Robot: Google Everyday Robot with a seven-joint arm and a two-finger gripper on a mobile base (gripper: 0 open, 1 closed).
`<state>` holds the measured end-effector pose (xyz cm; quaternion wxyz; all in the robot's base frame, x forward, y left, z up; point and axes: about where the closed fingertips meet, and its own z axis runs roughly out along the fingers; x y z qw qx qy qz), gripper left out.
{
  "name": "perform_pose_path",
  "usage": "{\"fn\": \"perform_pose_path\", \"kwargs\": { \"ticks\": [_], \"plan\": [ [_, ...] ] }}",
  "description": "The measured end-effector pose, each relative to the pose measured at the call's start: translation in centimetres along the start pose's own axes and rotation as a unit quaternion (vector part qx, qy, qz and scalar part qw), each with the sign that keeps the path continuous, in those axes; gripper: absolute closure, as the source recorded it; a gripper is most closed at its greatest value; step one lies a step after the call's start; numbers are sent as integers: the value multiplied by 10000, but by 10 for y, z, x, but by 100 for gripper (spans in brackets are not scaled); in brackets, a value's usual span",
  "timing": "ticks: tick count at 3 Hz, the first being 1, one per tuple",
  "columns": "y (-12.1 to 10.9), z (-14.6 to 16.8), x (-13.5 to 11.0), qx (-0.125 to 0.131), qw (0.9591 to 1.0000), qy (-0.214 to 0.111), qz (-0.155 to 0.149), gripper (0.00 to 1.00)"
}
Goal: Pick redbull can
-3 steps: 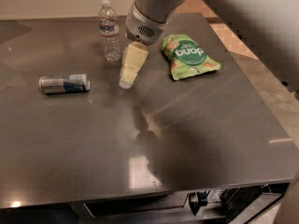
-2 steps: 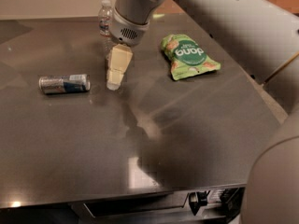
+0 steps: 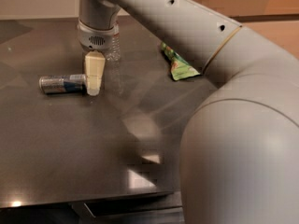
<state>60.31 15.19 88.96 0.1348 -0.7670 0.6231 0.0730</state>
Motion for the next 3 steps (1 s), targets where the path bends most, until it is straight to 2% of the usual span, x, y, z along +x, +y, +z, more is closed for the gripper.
{"fn": "perform_pose_path", "kwargs": {
  "ticks": [2,3],
  "plan": [
    [-14,32,-30,-137,9981,519,-303,0],
    [-17,45,-36,-96,9969,695,-352,0]
  ]
}}
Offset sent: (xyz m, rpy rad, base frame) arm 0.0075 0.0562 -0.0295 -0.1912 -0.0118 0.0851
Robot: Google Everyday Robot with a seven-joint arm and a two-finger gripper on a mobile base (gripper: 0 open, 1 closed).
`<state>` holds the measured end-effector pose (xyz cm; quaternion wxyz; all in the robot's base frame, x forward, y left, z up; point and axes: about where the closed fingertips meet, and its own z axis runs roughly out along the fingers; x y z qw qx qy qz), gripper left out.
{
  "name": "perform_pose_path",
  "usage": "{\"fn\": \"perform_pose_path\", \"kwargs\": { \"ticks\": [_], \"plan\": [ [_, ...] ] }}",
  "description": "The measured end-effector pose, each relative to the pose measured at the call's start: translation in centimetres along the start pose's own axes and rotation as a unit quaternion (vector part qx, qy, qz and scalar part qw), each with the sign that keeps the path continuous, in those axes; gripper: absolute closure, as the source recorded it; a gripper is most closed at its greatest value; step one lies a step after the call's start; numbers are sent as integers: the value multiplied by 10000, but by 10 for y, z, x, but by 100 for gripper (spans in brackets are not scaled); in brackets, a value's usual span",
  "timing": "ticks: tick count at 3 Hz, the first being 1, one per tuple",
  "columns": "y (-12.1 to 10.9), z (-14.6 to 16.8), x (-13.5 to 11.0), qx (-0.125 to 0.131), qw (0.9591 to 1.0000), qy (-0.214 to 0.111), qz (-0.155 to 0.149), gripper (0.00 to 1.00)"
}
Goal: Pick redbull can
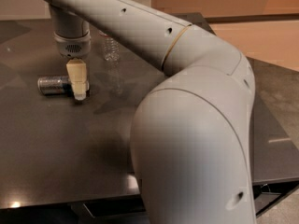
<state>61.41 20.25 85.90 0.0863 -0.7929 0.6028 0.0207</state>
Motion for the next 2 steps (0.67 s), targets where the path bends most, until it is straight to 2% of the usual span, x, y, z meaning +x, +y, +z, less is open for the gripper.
{"fn": "perform_pose_path", "kwargs": {
  "ticks": [1,2],
  "plan": [
    [-3,9,-5,27,9999,164,1,0],
    [-6,15,-8,11,9993,349,97,18]
  ]
}}
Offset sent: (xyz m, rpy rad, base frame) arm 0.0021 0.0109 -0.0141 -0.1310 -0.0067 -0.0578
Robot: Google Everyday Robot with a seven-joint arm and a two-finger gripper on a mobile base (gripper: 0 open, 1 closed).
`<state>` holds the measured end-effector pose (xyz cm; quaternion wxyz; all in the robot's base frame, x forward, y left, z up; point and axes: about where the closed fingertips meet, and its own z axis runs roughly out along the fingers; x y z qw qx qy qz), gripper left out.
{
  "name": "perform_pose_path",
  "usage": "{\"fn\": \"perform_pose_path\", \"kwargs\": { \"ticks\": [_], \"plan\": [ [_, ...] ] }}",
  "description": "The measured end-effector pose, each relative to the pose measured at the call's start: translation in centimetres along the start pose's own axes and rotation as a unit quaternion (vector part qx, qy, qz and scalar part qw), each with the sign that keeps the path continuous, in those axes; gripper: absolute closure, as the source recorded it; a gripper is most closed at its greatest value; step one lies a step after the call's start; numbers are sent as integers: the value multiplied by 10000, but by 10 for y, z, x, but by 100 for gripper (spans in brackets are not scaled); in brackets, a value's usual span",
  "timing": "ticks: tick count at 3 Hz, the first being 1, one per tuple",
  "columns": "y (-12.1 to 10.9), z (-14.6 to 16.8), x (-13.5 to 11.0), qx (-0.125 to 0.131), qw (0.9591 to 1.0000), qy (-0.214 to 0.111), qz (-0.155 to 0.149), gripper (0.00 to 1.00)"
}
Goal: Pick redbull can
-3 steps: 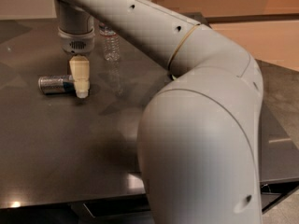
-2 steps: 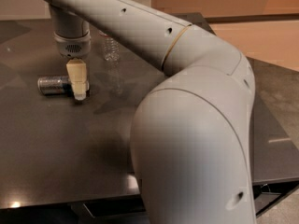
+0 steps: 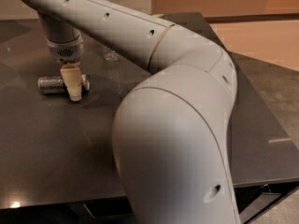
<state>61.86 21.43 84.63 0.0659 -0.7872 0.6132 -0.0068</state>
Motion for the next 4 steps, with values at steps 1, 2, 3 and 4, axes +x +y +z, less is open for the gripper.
{"fn": "perform_pose_path", "kwargs": {
  "ticks": [1,2,3,4],
  "plan": [
    [-2,3,-2,-45,9999,79,83,41],
    [-1,1,1,-100,9999,47,116,64],
    [-1,0,3,-128,9998,22,136,87],
    [17,-41,21,-164,9993,-327,-64,100]
  ]
}}
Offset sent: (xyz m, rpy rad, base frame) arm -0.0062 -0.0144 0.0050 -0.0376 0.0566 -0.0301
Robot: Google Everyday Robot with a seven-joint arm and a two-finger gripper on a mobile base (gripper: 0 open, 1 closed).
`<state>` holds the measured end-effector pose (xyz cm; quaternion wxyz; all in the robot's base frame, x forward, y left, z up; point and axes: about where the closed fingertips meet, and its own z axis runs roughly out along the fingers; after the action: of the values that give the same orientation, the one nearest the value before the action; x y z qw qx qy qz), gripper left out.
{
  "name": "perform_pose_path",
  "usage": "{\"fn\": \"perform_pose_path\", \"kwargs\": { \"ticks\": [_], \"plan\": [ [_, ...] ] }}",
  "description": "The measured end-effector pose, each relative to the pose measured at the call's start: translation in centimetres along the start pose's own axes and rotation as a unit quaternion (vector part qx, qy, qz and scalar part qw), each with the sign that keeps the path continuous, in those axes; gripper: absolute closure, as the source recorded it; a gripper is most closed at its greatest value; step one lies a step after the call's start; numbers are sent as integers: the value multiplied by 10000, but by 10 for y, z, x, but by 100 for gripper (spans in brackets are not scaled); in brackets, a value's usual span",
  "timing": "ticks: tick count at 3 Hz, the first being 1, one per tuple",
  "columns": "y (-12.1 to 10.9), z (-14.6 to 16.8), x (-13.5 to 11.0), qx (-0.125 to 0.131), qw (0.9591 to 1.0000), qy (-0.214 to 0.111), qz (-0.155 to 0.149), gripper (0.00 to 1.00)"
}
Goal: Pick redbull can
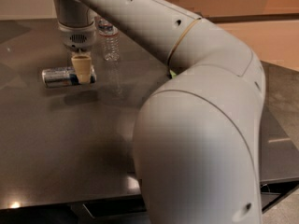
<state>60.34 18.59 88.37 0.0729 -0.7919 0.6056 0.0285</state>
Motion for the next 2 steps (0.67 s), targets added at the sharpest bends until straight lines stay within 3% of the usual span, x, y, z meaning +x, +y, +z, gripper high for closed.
{"fn": "perform_pose_path", "kwargs": {
  "ticks": [2],
  "plan": [
    [34,-86,27,160,9953,-735,-604,100]
  ]
}}
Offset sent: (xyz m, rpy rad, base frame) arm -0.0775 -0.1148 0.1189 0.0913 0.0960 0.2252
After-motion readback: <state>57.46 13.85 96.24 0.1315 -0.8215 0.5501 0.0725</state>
